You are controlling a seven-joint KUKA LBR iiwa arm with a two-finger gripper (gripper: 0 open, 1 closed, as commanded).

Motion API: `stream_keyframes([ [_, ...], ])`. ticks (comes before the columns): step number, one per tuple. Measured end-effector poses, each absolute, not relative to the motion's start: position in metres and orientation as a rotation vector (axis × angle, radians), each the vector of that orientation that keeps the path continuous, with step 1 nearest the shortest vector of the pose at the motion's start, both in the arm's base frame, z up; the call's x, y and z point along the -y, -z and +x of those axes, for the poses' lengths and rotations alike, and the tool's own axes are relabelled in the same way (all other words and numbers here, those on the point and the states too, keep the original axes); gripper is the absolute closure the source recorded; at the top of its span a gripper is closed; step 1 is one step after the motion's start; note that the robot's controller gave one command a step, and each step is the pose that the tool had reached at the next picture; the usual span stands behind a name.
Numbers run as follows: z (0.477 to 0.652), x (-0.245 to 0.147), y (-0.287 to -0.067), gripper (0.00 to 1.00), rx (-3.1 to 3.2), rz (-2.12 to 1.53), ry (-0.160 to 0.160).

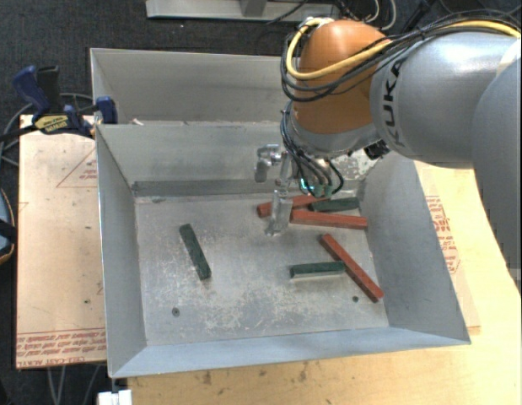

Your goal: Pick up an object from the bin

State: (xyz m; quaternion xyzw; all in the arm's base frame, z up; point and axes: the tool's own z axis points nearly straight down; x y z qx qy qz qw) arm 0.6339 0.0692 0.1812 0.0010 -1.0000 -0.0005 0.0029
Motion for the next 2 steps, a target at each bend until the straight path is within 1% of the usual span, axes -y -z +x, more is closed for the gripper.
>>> stream_keyframes([
  [1,0.65,-0.02,-0.065,0.0,3.135,0.112,0.0],
  [2,0.651,0.086,-0.079,0.0,3.146,-0.007,-0.005],
])
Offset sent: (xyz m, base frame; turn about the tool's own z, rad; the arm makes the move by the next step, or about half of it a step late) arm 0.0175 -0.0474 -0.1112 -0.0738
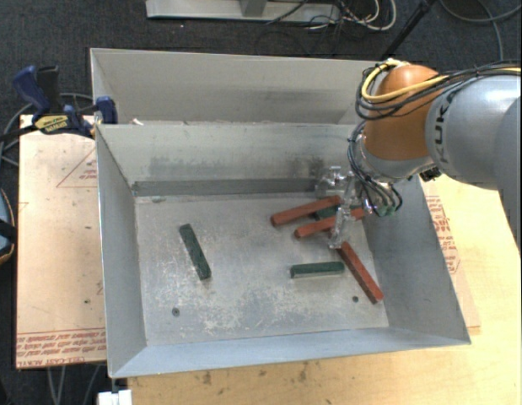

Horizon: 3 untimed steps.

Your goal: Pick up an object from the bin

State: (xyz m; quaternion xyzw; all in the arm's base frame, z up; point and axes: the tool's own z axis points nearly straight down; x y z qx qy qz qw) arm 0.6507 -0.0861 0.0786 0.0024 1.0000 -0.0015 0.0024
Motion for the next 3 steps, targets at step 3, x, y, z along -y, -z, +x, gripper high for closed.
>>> stream_keyframes([
  [3,0.614,0.083,-0.186,1.0,-3.044,-0.785,-0.002],
])
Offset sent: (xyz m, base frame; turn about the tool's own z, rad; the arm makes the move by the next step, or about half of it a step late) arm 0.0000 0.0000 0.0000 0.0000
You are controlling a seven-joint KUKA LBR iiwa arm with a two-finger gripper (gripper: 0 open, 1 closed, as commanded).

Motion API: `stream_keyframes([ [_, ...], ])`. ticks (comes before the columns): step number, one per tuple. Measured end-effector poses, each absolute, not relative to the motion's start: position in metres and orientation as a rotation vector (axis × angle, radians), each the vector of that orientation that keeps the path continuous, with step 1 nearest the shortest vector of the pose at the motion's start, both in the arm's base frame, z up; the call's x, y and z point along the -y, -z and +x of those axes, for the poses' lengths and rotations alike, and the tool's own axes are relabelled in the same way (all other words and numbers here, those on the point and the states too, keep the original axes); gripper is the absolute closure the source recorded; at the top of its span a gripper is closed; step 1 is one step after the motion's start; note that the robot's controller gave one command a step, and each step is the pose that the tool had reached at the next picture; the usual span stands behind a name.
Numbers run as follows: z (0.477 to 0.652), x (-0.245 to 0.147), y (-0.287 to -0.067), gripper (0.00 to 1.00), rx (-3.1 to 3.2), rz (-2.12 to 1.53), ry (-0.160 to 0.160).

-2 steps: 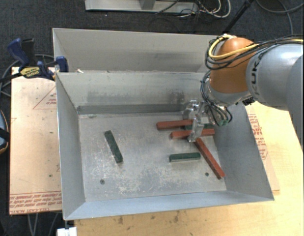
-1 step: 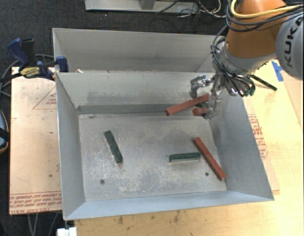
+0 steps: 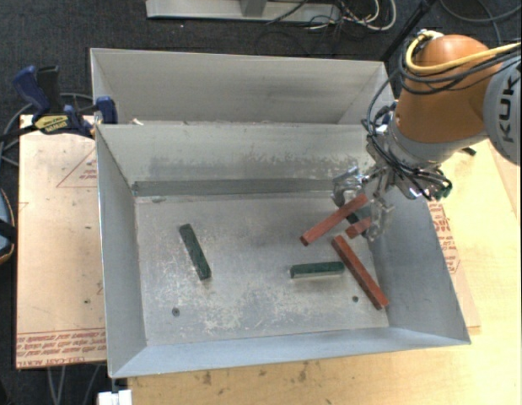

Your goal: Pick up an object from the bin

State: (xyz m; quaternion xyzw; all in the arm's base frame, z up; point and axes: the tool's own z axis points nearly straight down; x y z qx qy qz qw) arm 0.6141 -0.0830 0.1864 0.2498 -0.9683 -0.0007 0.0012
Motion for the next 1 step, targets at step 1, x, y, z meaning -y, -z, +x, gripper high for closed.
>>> stream_keyframes([
  [1,0.6173,0.0828,-0.2596,1.0,3.03,0.869,-0.006],
])
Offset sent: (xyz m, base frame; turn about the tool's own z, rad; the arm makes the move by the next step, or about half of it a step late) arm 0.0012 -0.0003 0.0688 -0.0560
